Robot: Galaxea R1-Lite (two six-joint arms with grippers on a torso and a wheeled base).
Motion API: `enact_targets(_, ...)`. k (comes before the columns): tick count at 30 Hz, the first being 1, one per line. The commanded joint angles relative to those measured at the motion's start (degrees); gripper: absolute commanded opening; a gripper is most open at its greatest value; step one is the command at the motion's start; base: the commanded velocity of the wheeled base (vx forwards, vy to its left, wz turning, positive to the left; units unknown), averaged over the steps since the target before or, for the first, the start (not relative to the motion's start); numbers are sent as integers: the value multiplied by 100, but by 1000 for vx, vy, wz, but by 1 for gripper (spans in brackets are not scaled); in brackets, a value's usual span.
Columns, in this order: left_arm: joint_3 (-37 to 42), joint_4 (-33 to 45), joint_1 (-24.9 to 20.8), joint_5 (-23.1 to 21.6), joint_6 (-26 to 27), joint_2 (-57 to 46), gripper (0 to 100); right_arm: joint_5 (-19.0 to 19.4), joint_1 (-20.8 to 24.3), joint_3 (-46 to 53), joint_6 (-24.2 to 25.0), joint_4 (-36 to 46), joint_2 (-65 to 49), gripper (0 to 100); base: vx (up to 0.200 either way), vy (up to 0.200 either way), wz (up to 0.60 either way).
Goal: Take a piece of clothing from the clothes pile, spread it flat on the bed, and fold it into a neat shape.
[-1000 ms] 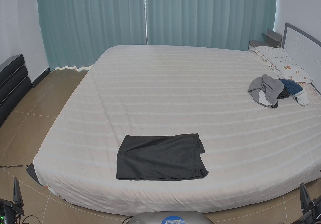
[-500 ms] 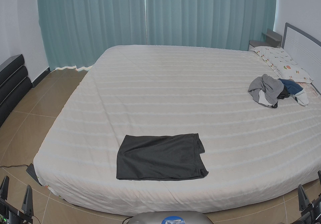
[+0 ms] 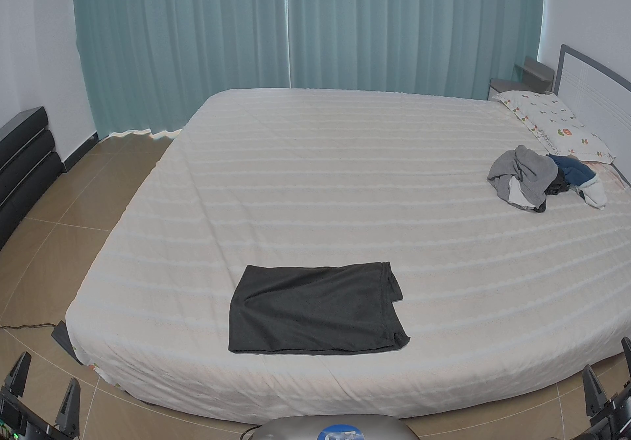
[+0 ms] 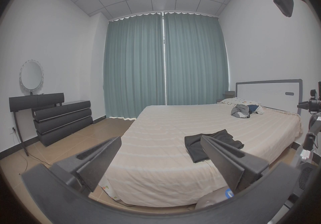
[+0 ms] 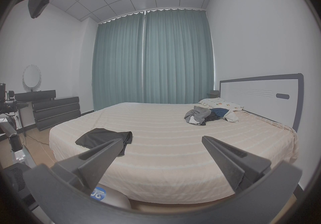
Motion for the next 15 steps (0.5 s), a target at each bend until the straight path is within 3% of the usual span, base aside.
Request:
enact_targets(1, 92, 7, 2, 3, -43, -44, 100, -5, 1, 101, -4, 0, -70, 100, 0, 0, 0)
enact_targets(15, 92, 7, 2, 30, -78, -44, 100, -23, 1, 101, -4, 0, -70, 100, 0, 0, 0)
